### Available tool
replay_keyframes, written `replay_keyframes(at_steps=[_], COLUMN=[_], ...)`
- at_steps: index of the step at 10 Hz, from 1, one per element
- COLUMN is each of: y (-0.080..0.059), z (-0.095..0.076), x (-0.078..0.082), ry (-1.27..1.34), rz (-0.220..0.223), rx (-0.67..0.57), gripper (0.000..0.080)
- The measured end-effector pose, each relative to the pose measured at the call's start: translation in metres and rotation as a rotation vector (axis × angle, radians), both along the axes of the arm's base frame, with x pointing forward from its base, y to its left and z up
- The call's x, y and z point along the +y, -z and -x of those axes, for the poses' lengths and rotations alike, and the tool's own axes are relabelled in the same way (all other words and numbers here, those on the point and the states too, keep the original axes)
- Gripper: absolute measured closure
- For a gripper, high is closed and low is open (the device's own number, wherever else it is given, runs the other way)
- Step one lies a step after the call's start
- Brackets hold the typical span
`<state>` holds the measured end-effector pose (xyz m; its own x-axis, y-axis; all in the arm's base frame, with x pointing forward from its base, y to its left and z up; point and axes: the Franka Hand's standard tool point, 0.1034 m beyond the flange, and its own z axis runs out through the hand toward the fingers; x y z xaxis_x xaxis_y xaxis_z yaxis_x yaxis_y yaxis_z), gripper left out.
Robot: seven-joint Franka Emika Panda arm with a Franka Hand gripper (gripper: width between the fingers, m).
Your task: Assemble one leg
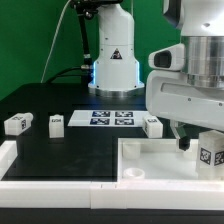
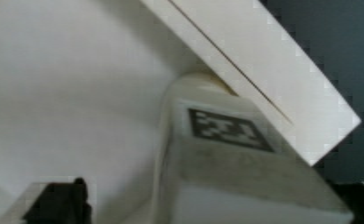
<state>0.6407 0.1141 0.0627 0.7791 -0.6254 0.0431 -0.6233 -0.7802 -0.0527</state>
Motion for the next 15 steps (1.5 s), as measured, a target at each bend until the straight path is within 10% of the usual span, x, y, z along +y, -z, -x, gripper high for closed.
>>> replay_keyframes(at_steps=[15], y=[-0.004], z=[0.001], x=[0.012], ry=[-0.838], rz=[0.085], rx=[-0.006], gripper=[0.0150])
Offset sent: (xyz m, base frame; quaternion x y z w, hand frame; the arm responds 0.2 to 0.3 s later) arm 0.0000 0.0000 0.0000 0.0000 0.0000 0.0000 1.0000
